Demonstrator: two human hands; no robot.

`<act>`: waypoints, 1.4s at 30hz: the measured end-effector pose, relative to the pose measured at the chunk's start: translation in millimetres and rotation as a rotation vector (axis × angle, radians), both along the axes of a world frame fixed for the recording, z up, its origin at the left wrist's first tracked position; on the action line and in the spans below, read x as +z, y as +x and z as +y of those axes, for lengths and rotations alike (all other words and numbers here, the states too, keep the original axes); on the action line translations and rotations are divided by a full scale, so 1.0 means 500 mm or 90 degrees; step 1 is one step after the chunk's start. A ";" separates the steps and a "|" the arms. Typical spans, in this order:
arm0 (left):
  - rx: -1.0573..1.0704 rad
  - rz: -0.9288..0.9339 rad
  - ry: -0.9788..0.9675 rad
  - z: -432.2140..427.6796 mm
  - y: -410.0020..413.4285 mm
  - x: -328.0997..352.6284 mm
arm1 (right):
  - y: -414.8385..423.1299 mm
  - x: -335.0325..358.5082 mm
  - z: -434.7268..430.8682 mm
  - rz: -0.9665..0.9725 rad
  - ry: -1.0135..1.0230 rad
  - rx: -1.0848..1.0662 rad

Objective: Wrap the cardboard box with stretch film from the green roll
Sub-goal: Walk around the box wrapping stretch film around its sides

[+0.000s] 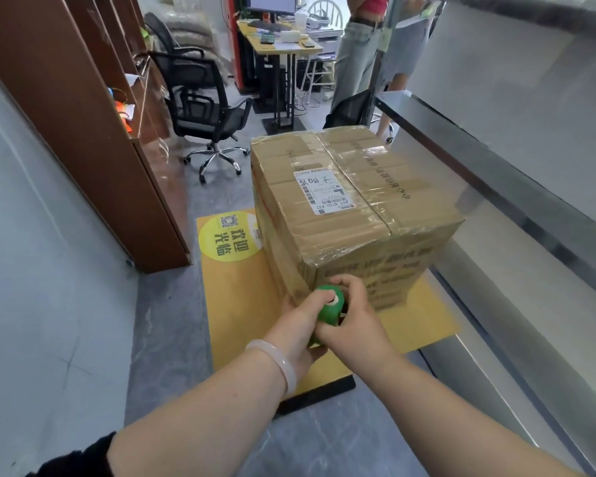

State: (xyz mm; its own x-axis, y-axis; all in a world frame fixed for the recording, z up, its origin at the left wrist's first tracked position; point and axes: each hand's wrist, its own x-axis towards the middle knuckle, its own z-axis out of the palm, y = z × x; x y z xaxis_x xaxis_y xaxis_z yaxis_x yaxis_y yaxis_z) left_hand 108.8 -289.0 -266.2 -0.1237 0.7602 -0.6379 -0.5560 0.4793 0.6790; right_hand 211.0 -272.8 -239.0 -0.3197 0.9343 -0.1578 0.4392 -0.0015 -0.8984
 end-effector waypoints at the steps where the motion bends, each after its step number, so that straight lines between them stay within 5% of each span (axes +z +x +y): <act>1: 0.028 -0.008 0.008 0.009 0.021 -0.003 | 0.018 0.001 0.015 0.002 0.011 0.027; 9: 0.271 -0.055 0.054 0.066 0.180 -0.017 | 0.133 0.014 0.132 -0.039 0.008 0.173; 19: 0.331 -0.052 0.054 0.124 0.256 0.002 | 0.218 0.013 0.245 -0.048 -0.025 0.332; 26: 0.399 -0.044 0.020 0.181 0.320 0.016 | 0.254 0.005 0.315 -0.053 0.124 0.374; 32: 0.584 -0.069 0.059 0.258 0.381 0.009 | 0.292 0.005 0.411 -0.084 0.082 0.549; 37: 0.677 -0.058 0.067 0.296 0.453 0.015 | 0.346 -0.002 0.463 -0.108 0.167 0.666; 42: 0.670 -0.038 0.046 0.318 0.501 0.024 | 0.385 -0.010 0.497 -0.078 0.177 0.644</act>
